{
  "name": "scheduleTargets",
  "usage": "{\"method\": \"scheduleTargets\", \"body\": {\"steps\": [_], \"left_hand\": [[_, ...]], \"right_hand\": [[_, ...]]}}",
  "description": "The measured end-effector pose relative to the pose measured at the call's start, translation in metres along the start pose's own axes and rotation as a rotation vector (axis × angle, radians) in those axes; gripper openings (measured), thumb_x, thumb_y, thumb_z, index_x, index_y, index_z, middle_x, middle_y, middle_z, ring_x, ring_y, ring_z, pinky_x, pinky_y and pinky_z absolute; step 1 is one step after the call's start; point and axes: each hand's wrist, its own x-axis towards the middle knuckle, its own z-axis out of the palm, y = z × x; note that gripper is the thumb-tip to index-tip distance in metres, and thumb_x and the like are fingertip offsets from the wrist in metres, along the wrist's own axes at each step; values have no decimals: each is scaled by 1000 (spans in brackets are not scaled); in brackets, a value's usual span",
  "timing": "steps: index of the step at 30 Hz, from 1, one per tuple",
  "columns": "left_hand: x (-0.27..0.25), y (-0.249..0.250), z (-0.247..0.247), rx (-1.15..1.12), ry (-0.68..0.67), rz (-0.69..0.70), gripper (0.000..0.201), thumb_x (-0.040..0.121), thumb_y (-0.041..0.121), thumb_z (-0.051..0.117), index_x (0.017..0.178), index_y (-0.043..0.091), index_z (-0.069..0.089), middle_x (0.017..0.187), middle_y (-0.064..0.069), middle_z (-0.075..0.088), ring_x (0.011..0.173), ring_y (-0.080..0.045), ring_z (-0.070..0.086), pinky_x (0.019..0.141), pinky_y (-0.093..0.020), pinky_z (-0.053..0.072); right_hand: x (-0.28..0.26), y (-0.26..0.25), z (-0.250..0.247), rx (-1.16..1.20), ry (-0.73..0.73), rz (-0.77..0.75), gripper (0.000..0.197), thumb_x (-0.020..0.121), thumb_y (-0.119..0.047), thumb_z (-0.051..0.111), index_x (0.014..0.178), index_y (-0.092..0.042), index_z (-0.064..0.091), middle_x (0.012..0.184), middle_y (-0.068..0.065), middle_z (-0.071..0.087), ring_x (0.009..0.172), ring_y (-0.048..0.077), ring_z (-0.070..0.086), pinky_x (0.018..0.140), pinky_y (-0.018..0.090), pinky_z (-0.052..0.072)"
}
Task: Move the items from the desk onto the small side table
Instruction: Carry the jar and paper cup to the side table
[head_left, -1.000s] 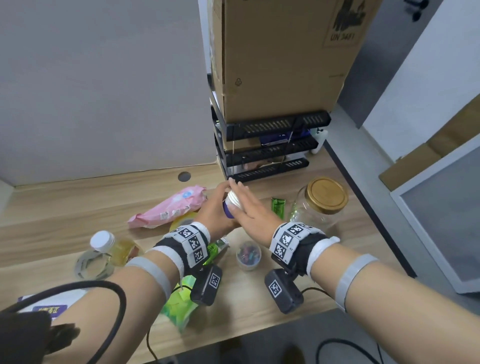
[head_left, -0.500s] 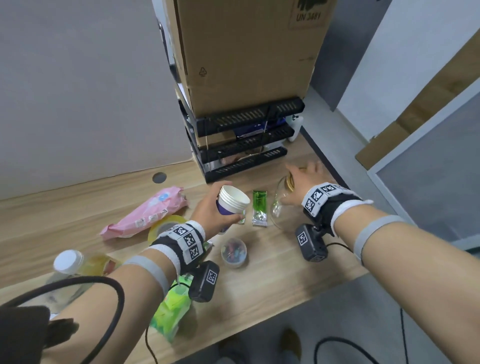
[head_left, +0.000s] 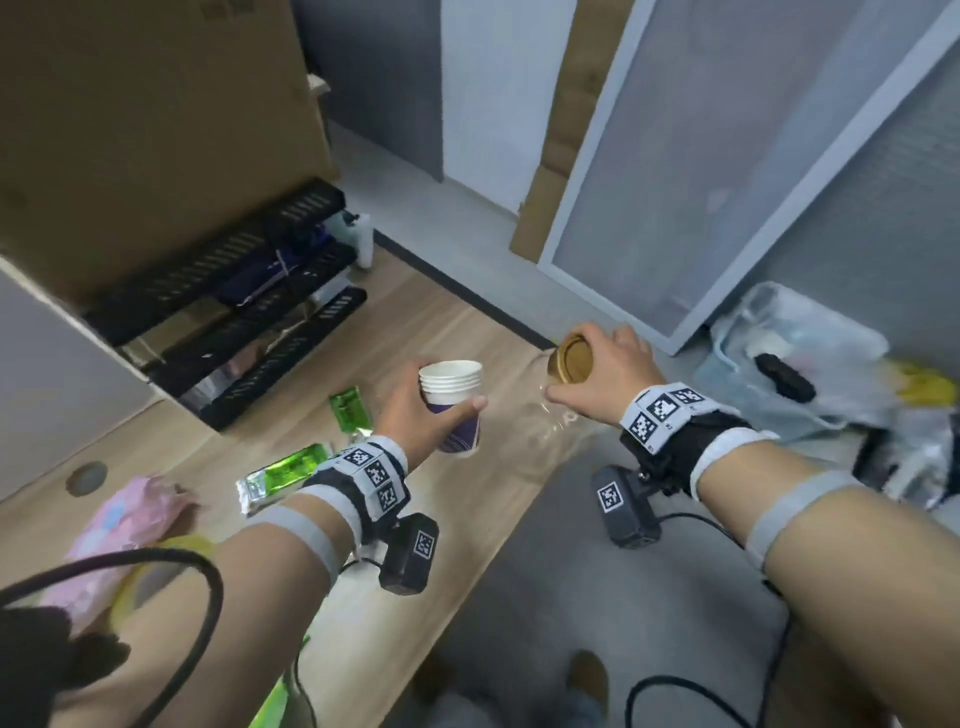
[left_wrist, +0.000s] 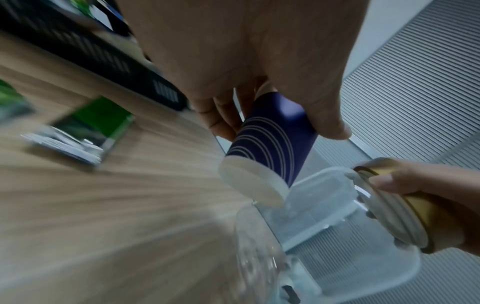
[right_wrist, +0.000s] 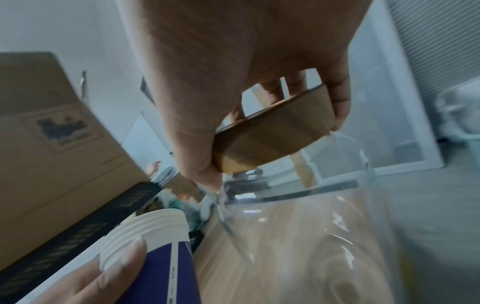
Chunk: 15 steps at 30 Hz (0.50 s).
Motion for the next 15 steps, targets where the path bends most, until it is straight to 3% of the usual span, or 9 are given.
{"method": "scheduleTargets", "body": {"steps": [3, 6, 9, 15], "left_hand": [[-3, 26, 55, 15, -134, 69, 68, 69, 36, 87, 123, 23, 48, 108, 3, 67, 94, -5, 64, 87, -29, 54], [-17, 56, 118, 93, -263, 135, 64, 70, 27, 87, 121, 21, 49, 108, -1, 66, 98, -14, 65, 88, -32, 55], [-37, 85, 186, 192, -382, 209, 67, 67, 27, 85, 122, 19, 49, 112, -4, 64, 101, -21, 66, 89, -37, 55], [-107, 124, 361, 374, -630, 296, 75, 67, 30, 88, 127, 16, 44, 113, -6, 58, 102, -23, 60, 84, -29, 46]], "right_hand": [[-32, 68, -24, -18, 45, 129, 80, 61, -61, 72, 128, -29, 41, 125, 13, 42, 119, 36, 41, 96, 40, 39], [-72, 142, -41, -28, 76, 300, 98, 64, -63, 71, 139, -15, 32, 138, 17, 36, 127, 39, 38, 104, 42, 36], [-119, 219, -44, 23, 104, 463, 106, 64, -65, 71, 142, -6, 30, 141, 18, 35, 128, 38, 38, 106, 42, 35], [-236, 384, -20, 151, 60, 786, 108, 56, -72, 68, 141, -19, 28, 138, 20, 37, 125, 41, 43, 100, 44, 43]]}}
